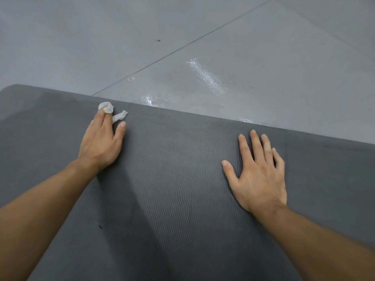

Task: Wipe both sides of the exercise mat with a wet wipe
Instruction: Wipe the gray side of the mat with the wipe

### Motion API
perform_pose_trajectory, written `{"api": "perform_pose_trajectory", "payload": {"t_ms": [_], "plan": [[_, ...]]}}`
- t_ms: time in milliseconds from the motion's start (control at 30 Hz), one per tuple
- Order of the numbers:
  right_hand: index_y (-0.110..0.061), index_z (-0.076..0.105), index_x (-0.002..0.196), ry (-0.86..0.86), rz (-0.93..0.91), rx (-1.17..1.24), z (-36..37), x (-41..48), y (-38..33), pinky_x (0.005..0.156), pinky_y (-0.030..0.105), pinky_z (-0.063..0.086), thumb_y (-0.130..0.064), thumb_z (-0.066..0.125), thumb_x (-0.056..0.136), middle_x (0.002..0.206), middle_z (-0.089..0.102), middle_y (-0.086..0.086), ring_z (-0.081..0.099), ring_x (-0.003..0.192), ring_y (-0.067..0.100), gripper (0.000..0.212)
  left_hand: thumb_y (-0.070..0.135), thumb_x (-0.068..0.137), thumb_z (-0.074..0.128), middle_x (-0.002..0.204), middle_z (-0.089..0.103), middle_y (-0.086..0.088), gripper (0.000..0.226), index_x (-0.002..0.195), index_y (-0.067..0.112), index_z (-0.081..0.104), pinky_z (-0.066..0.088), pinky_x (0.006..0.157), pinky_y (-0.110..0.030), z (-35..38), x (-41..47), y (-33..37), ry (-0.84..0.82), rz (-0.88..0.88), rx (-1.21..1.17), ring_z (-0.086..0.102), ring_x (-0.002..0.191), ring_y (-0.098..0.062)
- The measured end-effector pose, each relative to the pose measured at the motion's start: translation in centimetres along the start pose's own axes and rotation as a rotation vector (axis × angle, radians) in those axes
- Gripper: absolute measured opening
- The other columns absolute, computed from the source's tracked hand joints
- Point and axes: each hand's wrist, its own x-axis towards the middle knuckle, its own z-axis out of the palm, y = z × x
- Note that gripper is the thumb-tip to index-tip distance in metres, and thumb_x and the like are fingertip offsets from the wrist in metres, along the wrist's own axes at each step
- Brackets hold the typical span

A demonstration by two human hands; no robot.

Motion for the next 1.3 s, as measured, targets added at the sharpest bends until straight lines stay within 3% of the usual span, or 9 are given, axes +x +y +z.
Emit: {"api": "perform_pose_trajectory", "payload": {"t_ms": [167,300,433,567,700,867,933,1133,1300], "plan": [[-0.024,0.02,0.166,-0.002,-0.003,-0.006,0.0,0.0,0.1,0.127,0.049,0.016,-0.072,0.013,0.1,0.174,0.012,0.004,0.005,0.161,0.024,0.082,0.058,0.099,0.029,0.163,0.027,-0.003,0.073,0.148,0.005,0.04,0.02,0.124,-0.036,1.0,-0.3,2.0,0.005,0.023,-0.004,0.024,0.152,-0.019],[-0.024,0.02,0.166,-0.003,0.001,-0.008,0.1,0.1,0.1,0.127,0.049,0.017,-0.072,0.013,0.099,0.174,0.012,0.004,0.005,0.161,0.024,0.082,0.06,0.1,0.031,0.17,0.018,-0.002,0.082,0.161,0.007,0.022,0.003,0.127,-0.025,1.0,-1.7,4.4,-0.076,0.176,0.03,0.006,0.159,-0.012],[-0.023,0.022,0.165,0.003,0.002,-0.01,0.0,0.0,0.1,0.127,0.049,0.018,-0.071,0.014,0.099,0.173,0.014,0.004,0.007,0.161,0.025,0.082,0.061,0.103,0.03,0.173,0.008,-0.004,0.085,0.164,0.005,0.012,0.007,0.13,-0.04,1.4,-4.2,8.1,-0.208,0.447,0.071,-0.003,0.16,-0.015],[-0.024,0.024,0.165,0.004,0.01,0.0,0.0,0.1,0.0,0.127,0.049,0.018,-0.071,0.016,0.099,0.173,0.015,0.004,0.008,0.161,0.025,0.082,0.059,0.106,0.028,0.174,0.004,-0.003,0.08,0.165,0.008,0.01,0.011,0.13,-0.042,2.5,-6.7,10.9,-0.28,0.609,0.089,-0.004,0.16,-0.016],[-0.024,0.023,0.165,0.001,0.01,0.004,-0.1,0.1,-0.1,0.127,0.048,0.016,-0.072,0.015,0.099,0.173,0.014,0.003,0.006,0.161,0.024,0.082,0.056,0.106,0.024,0.173,0.011,0.0,0.073,0.165,0.015,0.015,0.015,0.129,-0.042,2.5,-5.5,9.5,-0.221,0.451,0.053,0.004,0.159,-0.012],[-0.026,0.018,0.166,-0.018,0.007,-0.001,-0.1,0.1,0.0,0.128,0.048,0.013,-0.072,0.012,0.098,0.174,0.01,0.002,0.002,0.161,0.023,0.082,0.056,0.102,0.022,0.16,0.03,0.002,0.061,0.144,0.018,0.046,0.028,0.122,-0.046,1.0,-1.0,4.6,-0.096,0.152,0.04,0.031,0.149,-0.023],[-0.025,0.019,0.166,-0.012,0.004,0.001,-0.2,0.1,0.0,0.128,0.048,0.014,-0.072,0.012,0.098,0.174,0.01,0.002,0.002,0.161,0.023,0.082,0.059,0.1,0.02,0.163,0.026,0.001,0.071,0.151,0.013,0.041,0.022,0.125,-0.044,0.7,-0.6,3.6,-0.093,0.08,0.045,0.025,0.152,-0.02],[-0.024,0.02,0.166,-0.006,0.002,-0.001,-0.1,0.1,0.0,0.127,0.049,0.016,-0.072,0.013,0.099,0.174,0.012,0.003,0.004,0.161,0.024,0.082,0.06,0.103,0.025,0.174,0.006,0.0,0.082,0.165,0.009,0.008,0.008,0.13,-0.038,1.8,-4.3,7.5,-0.16,0.283,0.006,-0.002,0.159,-0.01],[-0.024,0.023,0.165,0.009,0.006,0.002,0.1,0.1,0.0,0.127,0.05,0.018,-0.071,0.017,0.099,0.173,0.015,0.004,0.007,0.161,0.025,0.082,0.06,0.106,0.027,0.174,0.003,-0.003,0.081,0.164,0.007,0.01,0.012,0.129,-0.045,1.8,-9.2,10.6,-0.269,0.538,0.045,-0.003,0.16,-0.022]]}}
